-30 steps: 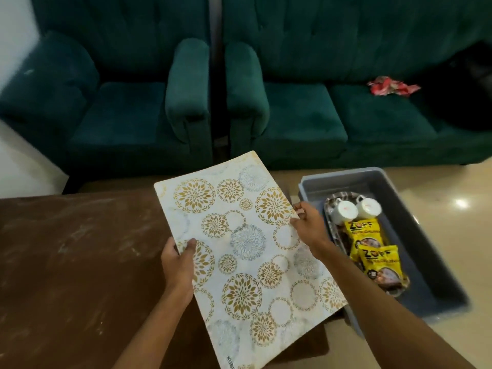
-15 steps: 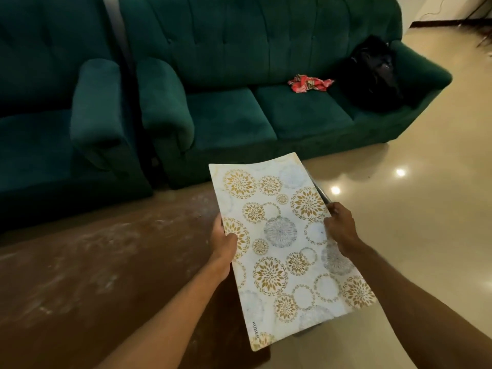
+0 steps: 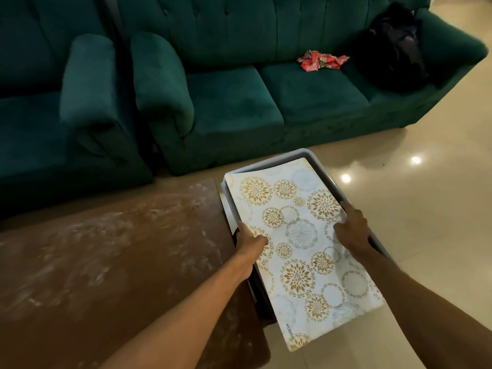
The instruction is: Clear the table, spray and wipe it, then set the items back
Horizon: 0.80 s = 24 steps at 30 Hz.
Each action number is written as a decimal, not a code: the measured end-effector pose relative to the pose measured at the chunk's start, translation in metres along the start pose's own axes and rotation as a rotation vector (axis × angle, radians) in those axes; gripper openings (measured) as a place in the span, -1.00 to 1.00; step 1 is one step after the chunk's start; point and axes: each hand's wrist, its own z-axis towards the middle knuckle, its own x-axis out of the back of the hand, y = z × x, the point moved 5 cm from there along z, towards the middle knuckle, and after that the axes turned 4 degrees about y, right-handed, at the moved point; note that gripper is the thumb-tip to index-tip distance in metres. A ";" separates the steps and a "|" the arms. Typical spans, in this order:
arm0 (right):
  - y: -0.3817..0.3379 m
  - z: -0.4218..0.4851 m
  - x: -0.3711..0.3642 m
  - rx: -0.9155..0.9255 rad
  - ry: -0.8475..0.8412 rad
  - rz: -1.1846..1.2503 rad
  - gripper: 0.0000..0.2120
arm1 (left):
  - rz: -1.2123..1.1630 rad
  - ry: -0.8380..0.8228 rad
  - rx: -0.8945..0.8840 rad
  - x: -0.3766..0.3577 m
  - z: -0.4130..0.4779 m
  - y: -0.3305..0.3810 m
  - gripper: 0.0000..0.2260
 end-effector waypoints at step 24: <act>-0.231 -0.249 -0.112 0.701 -0.246 0.044 -0.46 | 0.685 0.703 -0.546 0.278 -0.165 -0.015 -0.56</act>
